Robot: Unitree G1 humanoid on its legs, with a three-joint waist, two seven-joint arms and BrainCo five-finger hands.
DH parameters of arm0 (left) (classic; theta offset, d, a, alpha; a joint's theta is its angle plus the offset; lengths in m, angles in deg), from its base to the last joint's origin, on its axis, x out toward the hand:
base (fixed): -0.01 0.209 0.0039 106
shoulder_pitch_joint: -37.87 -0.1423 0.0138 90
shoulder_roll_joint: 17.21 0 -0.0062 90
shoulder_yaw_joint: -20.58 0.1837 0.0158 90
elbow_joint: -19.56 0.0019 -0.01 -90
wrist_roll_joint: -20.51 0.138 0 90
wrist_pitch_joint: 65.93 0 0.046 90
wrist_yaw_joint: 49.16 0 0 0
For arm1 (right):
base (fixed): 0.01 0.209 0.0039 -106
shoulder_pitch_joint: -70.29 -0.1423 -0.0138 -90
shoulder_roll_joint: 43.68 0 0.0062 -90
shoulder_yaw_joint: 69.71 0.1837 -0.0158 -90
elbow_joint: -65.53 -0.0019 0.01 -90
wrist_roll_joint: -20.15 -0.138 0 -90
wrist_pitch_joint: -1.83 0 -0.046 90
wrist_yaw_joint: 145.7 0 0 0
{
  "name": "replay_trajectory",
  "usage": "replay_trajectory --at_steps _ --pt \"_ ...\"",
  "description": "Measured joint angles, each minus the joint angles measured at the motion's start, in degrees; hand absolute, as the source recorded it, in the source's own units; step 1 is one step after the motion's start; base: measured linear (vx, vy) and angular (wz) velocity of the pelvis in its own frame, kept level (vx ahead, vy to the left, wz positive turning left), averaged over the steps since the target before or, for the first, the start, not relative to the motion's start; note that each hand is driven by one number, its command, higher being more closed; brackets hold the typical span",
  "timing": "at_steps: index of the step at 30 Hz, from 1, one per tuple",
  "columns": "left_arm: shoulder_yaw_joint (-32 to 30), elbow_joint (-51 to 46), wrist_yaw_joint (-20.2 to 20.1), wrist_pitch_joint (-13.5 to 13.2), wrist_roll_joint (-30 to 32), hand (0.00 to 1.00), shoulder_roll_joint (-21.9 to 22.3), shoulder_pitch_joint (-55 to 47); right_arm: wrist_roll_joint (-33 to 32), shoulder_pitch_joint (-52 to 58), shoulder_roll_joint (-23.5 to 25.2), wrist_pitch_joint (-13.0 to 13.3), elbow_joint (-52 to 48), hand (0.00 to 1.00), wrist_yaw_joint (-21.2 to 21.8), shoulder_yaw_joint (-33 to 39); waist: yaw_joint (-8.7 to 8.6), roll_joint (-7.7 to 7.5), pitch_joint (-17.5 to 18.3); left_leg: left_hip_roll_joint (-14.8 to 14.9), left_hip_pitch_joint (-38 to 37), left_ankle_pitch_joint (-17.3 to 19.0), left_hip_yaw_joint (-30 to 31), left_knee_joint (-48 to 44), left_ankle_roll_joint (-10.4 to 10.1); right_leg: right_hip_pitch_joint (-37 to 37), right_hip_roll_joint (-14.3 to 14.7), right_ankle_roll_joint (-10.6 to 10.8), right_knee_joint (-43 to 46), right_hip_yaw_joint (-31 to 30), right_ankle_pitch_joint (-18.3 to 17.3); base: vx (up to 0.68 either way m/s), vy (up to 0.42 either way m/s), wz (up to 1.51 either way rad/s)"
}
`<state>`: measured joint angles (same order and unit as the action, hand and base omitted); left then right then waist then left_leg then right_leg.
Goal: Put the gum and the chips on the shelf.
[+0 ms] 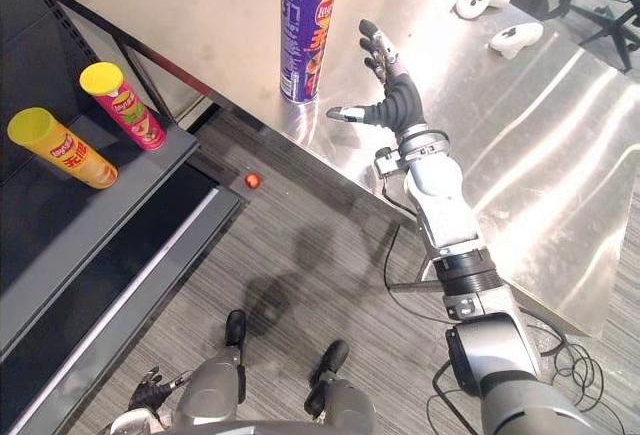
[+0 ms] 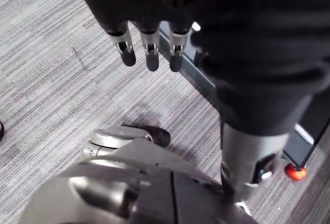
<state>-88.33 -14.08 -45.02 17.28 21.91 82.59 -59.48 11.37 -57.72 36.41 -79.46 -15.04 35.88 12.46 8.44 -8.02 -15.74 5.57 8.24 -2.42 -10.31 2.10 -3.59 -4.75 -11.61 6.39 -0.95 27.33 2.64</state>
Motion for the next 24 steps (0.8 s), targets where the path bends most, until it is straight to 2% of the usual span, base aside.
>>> replay_trajectory --at_steps 8,13,17,24 --pt "0.01 0.30 -0.01 0.74 0.02 0.00 -0.21 -0.45 0.05 0.33 0.03 -0.02 0.74 0.00 -0.07 -1.55 0.00 -0.20 1.55 -0.29 -0.68 -1.82 0.36 2.48 0.13 0.07 0.27 0.08 -0.89 0.13 0.65 0.00 0.007 0.00" --pt "-0.01 0.18 0.03 0.75 0.01 0.00 -0.16 -0.85 0.07 0.25 0.12 -0.14 3.75 0.00 -2.08 -1.33 -0.07 -0.23 2.26 -0.56 -0.70 -2.08 1.50 2.77 0.10 0.90 0.51 0.08 -1.47 1.08 0.65 0.06 0.002 0.10" --pt "-0.07 0.16 0.09 0.79 0.01 0.00 -0.13 -0.91 0.05 -0.35 2.11 -0.60 5.52 0.00 -2.92 1.37 0.16 -0.22 2.27 -0.59 -0.78 -2.09 1.54 2.77 0.09 1.18 0.56 0.08 -1.75 1.23 0.65 0.02 0.001 0.02" --pt "-0.06 0.14 0.10 0.85 0.01 0.00 -0.12 -0.97 0.05 -1.79 2.22 -0.69 7.36 0.00 -4.25 3.48 0.22 -0.15 2.30 -0.50 -0.88 -2.24 1.54 2.78 -0.02 1.27 0.67 0.08 -1.69 1.18 0.65 0.00 0.000 0.00"
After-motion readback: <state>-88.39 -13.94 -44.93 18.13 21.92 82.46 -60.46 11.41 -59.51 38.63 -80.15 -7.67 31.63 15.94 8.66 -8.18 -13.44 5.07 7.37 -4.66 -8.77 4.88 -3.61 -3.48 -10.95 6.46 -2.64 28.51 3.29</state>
